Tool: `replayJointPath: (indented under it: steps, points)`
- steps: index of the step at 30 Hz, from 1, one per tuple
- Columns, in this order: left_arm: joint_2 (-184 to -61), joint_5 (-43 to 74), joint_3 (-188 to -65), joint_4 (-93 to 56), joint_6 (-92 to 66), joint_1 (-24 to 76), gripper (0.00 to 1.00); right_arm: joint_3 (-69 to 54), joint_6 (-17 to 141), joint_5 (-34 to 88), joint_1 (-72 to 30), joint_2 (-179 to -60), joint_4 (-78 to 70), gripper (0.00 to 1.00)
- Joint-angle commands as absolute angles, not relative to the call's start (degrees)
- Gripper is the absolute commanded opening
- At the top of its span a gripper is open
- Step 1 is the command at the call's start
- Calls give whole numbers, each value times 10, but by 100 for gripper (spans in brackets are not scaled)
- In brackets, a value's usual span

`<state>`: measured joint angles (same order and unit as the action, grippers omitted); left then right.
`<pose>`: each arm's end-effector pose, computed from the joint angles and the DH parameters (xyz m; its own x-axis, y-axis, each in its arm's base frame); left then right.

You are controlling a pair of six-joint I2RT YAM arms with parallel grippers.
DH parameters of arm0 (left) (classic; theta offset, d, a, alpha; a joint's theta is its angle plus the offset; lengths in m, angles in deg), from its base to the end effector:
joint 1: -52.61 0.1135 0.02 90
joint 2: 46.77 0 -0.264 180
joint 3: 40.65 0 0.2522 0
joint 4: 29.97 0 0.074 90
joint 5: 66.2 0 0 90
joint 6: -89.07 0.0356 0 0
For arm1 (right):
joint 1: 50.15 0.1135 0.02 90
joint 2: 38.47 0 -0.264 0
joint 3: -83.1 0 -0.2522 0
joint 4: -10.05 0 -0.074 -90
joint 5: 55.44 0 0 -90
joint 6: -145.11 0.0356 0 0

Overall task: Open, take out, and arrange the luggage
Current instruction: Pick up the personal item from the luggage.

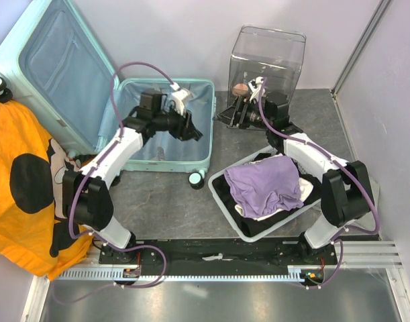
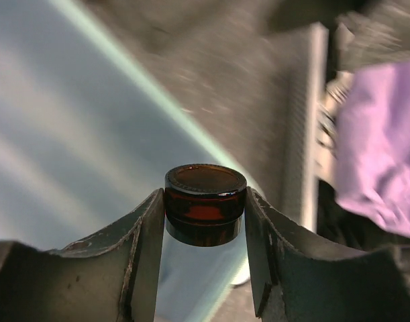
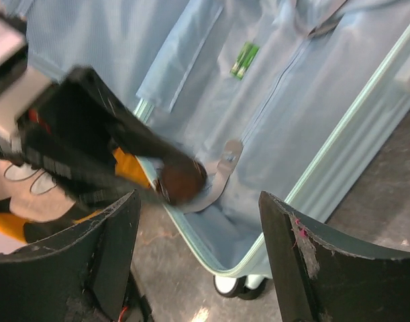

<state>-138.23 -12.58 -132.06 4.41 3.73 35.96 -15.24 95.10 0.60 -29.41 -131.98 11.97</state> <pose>0.3423 -0.1244 0.3191 -0.4831 0.2127 -0.8493 0.7411 0.6159 -0.2672 0.3530 0.1549 0.3074 -0.6430 0.3265 -0.6928 -0.5157 0.4842 0.7068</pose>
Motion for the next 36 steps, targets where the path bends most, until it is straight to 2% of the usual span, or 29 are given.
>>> replayJointPath:
  steps: [1, 11, 29, 36]
  points:
    - [-1362, -172, -1301, 30, 113, 323, 8, -125, 956, -43, -286, -1331, 105, 80]
    - [-1297, -101, -1255, -1, 144, 255, 7, -97, 911, -71, -258, -1369, 16, 82]
    - [-1280, 30, -1226, -15, 184, 215, 5, -88, 918, -120, -208, -1414, 20, 80]
    - [-1272, 45, -1215, -22, 198, 214, 5, -82, 935, -155, -203, -1434, 54, 77]
